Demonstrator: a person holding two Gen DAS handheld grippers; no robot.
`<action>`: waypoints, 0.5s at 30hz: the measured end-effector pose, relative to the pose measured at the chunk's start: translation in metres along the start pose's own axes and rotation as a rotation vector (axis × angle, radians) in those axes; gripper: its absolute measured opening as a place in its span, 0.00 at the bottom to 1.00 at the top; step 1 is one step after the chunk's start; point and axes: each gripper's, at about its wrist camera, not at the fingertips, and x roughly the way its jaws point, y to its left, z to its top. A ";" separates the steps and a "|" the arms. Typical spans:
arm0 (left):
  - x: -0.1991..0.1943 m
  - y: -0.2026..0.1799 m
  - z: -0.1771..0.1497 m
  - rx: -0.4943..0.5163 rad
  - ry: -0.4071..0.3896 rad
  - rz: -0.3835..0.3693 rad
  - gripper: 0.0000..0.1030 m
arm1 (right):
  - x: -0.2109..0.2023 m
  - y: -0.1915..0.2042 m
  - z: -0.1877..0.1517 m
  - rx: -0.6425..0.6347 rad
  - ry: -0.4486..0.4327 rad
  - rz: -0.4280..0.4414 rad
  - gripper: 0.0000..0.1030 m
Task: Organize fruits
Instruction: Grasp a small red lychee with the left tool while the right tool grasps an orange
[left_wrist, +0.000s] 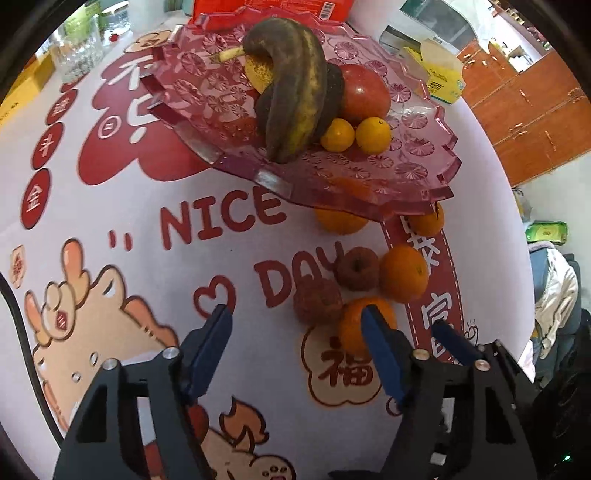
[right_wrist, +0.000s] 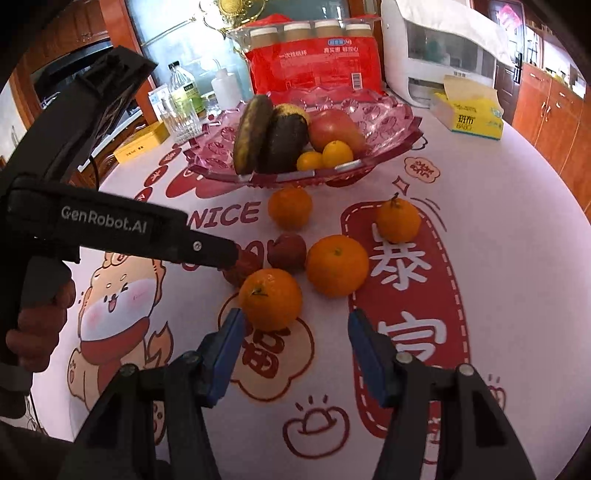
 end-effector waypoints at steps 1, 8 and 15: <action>0.002 0.000 0.001 0.008 0.003 -0.006 0.63 | 0.003 0.002 0.000 0.002 0.002 0.004 0.57; 0.011 -0.005 0.010 0.088 -0.005 -0.043 0.49 | 0.016 0.010 -0.003 0.022 -0.019 -0.031 0.57; 0.021 -0.007 0.011 0.124 0.029 -0.080 0.37 | 0.028 0.021 -0.006 0.025 -0.026 -0.035 0.57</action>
